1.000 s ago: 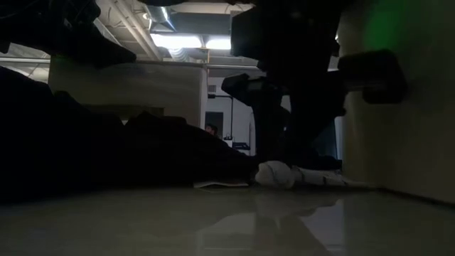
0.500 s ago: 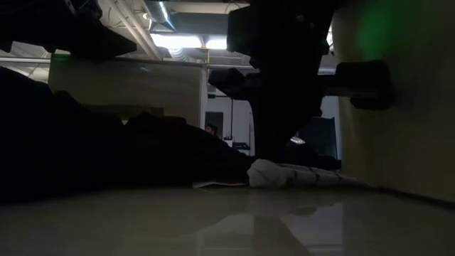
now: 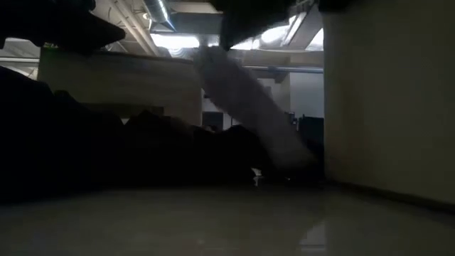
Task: Sort clothes
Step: Put the white-blue sock into the bottom white laundry organizer
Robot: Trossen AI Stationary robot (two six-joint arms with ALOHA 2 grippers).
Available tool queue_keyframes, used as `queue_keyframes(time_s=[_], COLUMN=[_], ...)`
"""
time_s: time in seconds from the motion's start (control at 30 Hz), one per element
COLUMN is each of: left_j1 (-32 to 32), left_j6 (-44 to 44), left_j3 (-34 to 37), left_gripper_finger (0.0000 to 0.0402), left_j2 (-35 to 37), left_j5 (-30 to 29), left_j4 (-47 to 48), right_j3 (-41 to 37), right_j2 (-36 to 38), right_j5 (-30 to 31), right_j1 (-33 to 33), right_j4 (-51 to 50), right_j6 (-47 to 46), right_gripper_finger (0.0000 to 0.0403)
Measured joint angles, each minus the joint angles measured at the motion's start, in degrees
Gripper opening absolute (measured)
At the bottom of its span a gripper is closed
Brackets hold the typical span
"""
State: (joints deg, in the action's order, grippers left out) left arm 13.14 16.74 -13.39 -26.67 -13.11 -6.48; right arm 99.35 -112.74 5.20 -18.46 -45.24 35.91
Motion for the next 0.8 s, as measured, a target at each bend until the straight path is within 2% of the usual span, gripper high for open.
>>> queue_keyframes(time_s=[0.3, 0.47, 0.63, 0.8], left_j1=[7.09, 8.47, 8.55, 8.55], left_j6=[-0.38, -1.45, -6.58, -11.17], left_j3=[-0.11, 0.0, 0.12, -4.04], left_gripper_finger=[0.0, 0.0, 0.0, 0.0], left_j2=[-1.21, -1.23, -1.32, -0.43], left_j5=[-10.72, -11.33, -11.86, -11.59], left_j4=[1.66, 0.42, -3.45, -6.0], right_j3=[7.13, 13.24, 19.26, 24.52], right_j2=[4.71, 7.44, 10.71, 14.73], right_j5=[6.63, 10.89, 13.37, 17.76], right_j1=[0.09, -1.3, -3.57, -7.91], right_j4=[-0.86, -5.62, -11.49, -17.55], right_j6=[2.09, 1.61, -1.94, -8.17], right_gripper_finger=[0.0001, 0.0001, 0.0001, 0.0001])
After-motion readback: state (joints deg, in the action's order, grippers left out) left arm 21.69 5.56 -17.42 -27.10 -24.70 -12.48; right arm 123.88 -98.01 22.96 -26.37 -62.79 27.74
